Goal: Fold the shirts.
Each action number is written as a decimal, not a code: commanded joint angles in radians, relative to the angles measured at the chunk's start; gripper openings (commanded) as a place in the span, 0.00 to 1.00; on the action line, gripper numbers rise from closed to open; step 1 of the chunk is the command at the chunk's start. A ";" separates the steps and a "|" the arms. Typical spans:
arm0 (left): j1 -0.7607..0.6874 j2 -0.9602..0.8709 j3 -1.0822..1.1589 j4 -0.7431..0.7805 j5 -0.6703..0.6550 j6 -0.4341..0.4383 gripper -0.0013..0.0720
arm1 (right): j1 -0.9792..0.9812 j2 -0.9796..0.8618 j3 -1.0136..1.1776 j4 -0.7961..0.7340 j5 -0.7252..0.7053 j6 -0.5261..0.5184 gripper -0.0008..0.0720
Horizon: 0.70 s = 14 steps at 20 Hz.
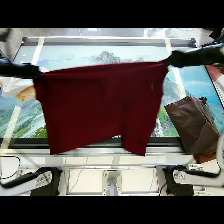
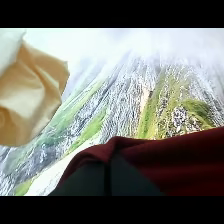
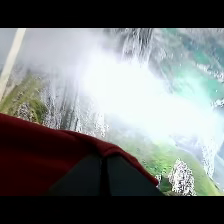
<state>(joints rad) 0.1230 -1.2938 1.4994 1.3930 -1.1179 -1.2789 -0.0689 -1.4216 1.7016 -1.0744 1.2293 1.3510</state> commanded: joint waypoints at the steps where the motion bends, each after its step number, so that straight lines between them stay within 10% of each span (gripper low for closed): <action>1: -0.086 -0.265 0.003 0.067 0.344 0.025 0.04 | 0.055 -0.307 0.002 0.007 -0.129 -0.001 0.02; 8: -0.165 -0.421 0.005 0.088 0.719 -0.072 0.08 | 0.107 -0.507 0.019 0.016 -0.514 0.081 0.12; 10: -0.164 -0.393 0.005 0.088 0.712 -0.086 0.63 | 0.100 -0.506 0.080 0.029 -0.484 0.081 0.64; 14: -0.107 -0.221 0.005 0.089 0.558 -0.180 0.75 | 0.040 -0.503 0.347 -0.061 -0.077 0.080 0.63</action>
<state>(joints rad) -0.0128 -1.6039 1.5036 1.4799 -0.4767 -1.3994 0.0040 -1.9186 1.9022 -1.0744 0.9165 1.4265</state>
